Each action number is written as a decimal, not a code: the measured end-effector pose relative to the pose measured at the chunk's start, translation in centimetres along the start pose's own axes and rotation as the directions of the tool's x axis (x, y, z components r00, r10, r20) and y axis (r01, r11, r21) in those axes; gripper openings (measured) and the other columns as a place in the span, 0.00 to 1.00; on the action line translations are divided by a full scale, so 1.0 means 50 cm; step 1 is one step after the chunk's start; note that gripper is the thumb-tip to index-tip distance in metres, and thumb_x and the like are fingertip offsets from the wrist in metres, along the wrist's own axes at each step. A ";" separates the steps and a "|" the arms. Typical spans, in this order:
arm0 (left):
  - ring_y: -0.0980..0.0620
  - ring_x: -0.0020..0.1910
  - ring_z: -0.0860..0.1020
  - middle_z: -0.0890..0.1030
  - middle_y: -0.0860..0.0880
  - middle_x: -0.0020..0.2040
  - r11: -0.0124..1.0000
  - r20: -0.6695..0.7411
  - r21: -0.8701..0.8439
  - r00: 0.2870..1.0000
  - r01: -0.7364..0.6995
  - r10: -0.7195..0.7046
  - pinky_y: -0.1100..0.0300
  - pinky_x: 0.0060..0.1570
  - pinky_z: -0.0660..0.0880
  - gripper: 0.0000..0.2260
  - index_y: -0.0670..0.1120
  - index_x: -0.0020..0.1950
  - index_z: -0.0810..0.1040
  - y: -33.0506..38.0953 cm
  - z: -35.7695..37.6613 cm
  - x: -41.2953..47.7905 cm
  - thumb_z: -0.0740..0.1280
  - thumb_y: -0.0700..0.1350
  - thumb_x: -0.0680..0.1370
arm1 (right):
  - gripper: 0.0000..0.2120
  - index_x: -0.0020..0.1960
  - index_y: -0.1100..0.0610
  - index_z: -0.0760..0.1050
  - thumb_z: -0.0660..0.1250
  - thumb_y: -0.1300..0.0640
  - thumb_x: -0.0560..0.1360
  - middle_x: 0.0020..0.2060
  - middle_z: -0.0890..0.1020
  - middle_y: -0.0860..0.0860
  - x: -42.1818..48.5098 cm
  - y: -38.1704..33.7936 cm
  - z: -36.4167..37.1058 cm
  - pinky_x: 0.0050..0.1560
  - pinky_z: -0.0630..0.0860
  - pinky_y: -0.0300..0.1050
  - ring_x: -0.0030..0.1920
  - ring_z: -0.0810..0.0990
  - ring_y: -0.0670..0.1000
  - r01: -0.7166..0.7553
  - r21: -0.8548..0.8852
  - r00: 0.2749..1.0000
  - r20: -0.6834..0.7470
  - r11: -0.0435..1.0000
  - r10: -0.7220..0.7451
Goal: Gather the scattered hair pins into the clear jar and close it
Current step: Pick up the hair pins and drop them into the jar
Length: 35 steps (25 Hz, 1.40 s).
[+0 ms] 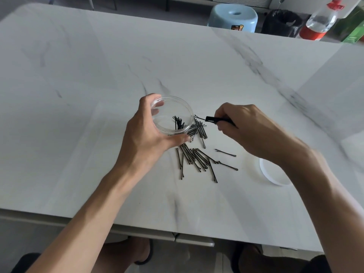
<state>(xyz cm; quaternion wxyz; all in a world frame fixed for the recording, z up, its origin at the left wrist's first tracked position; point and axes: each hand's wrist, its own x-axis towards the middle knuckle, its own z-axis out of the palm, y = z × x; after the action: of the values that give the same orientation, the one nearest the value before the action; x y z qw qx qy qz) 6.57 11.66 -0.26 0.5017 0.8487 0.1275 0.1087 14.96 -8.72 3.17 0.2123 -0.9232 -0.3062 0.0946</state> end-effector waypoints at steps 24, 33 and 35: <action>0.58 0.63 0.74 0.76 0.56 0.64 0.997 -0.047 0.058 0.998 -0.050 0.053 0.65 0.61 0.68 0.41 0.51 0.67 0.67 -0.009 -0.005 -0.002 0.82 0.50 0.59 | 0.06 0.43 0.56 0.83 0.72 0.53 0.71 0.35 0.83 0.50 0.048 -0.008 0.076 0.39 0.73 0.39 0.37 0.79 0.49 -0.288 0.267 0.897 -0.262 0.920 0.356; 0.58 0.63 0.73 0.74 0.57 0.65 0.999 -0.110 0.046 0.994 0.000 0.005 0.69 0.57 0.66 0.40 0.52 0.68 0.66 -0.016 -0.017 0.002 0.82 0.50 0.61 | 0.04 0.39 0.60 0.80 0.68 0.59 0.70 0.36 0.82 0.57 0.059 -0.007 0.121 0.39 0.80 0.53 0.38 0.79 0.62 -0.367 -0.048 0.925 -0.126 0.929 0.359; 0.58 0.63 0.73 0.74 0.57 0.65 0.999 -0.105 0.044 0.994 -0.003 0.007 0.70 0.57 0.66 0.40 0.52 0.68 0.66 -0.015 -0.017 0.002 0.82 0.50 0.61 | 0.05 0.36 0.60 0.77 0.65 0.62 0.70 0.33 0.80 0.58 0.056 -0.002 0.121 0.34 0.76 0.50 0.34 0.77 0.62 -0.349 -0.135 0.935 -0.115 0.927 0.336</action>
<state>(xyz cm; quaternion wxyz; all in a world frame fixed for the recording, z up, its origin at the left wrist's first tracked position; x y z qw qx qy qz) 6.33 12.74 -0.54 0.4754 0.8528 0.1540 0.1517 15.26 -4.93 -2.30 0.1342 -0.9793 -0.1368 0.0648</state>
